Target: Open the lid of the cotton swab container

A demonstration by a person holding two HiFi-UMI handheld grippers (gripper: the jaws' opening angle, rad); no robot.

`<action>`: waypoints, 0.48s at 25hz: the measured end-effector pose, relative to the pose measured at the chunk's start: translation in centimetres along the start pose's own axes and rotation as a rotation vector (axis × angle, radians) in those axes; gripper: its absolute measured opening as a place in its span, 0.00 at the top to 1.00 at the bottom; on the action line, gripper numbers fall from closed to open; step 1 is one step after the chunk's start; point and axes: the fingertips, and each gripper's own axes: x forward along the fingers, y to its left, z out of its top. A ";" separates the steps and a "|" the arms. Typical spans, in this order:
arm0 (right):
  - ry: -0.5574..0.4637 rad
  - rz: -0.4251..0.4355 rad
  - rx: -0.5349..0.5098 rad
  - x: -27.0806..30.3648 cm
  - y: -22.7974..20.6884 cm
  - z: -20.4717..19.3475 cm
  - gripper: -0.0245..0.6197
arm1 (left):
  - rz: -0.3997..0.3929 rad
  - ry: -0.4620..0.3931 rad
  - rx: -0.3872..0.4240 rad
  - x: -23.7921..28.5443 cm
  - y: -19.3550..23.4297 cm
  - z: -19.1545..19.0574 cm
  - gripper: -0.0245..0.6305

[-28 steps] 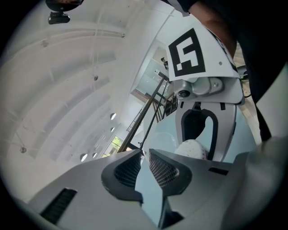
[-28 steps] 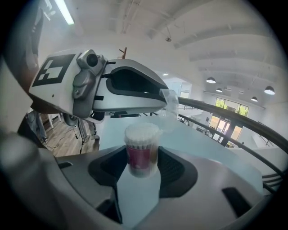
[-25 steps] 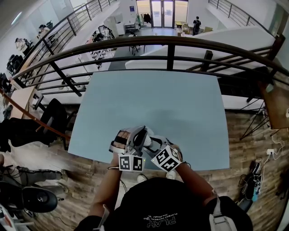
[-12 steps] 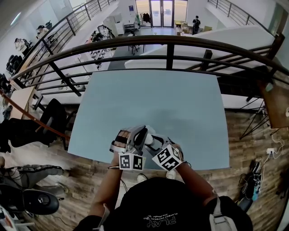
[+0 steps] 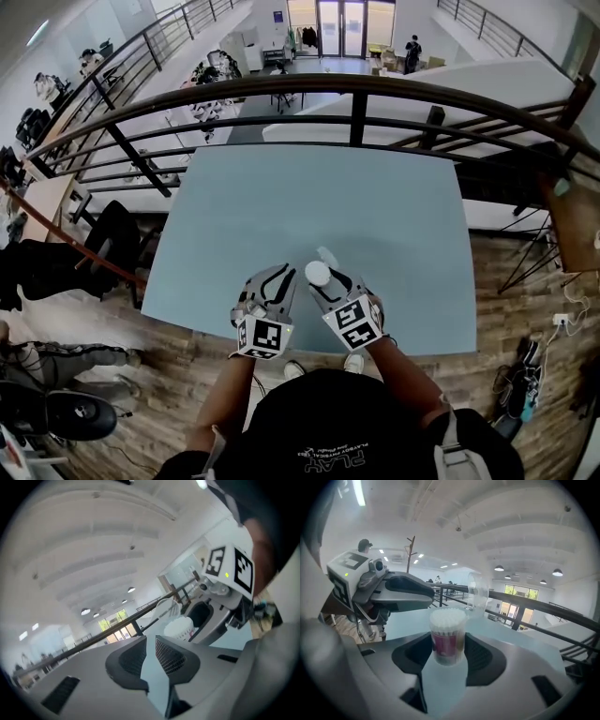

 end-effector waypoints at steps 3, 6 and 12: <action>-0.044 -0.036 0.035 -0.5 -1.0 0.8 0.61 | 0.027 -0.025 -0.269 -0.5 1.6 -1.2 0.85; -0.075 -0.059 0.059 -0.8 -1.5 1.4 0.61 | 0.060 -0.029 -0.380 -1.0 2.6 -2.4 0.85; -0.141 -0.143 0.092 -1.5 -3.3 1.9 0.60 | 0.059 -0.019 -0.531 -1.2 2.4 -3.4 0.85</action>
